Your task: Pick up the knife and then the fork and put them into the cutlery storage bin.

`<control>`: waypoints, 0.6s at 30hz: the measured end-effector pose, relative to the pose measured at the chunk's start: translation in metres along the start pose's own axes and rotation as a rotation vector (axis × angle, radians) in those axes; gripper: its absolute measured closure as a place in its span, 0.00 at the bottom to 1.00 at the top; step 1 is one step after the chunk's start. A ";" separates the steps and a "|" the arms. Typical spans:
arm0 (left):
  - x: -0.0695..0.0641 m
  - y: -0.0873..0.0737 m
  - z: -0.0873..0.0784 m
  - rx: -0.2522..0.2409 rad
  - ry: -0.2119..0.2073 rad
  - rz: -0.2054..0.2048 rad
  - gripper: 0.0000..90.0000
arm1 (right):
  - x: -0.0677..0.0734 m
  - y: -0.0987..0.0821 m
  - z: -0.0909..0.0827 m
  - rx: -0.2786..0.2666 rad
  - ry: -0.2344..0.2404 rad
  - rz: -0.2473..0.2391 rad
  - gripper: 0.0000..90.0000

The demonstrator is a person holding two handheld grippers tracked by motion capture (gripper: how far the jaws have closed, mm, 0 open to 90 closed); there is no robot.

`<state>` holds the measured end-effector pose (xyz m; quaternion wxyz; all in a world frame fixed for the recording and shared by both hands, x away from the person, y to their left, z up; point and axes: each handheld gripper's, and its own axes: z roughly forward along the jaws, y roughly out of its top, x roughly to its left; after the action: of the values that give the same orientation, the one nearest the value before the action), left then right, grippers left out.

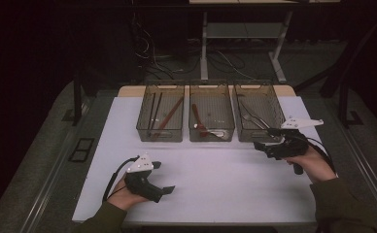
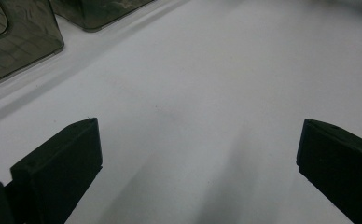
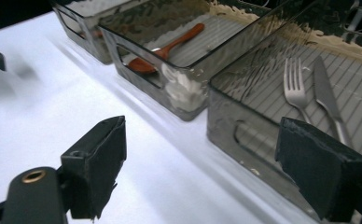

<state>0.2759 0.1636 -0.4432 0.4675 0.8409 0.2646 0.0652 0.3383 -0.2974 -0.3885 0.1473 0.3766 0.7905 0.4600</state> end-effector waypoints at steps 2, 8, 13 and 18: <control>0.000 0.000 0.000 0.001 -0.001 0.001 0.00 | 0.003 -0.005 -0.002 -0.011 0.003 0.006 0.18; 0.000 0.000 0.000 0.001 -0.001 0.002 0.00 | 0.008 -0.019 -0.005 -0.018 0.013 0.002 0.18; -0.001 0.000 0.000 0.000 0.001 0.004 0.00 | 0.016 -0.030 -0.006 -0.020 0.033 0.008 0.18; -0.001 0.000 -0.001 -0.003 0.003 0.003 0.00 | 0.025 -0.041 -0.006 -0.019 0.052 -0.010 0.18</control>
<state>0.2748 0.1637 -0.4427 0.4683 0.8405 0.2641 0.0675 0.2992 -0.2951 -0.4171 0.1329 0.3591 0.7915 0.4764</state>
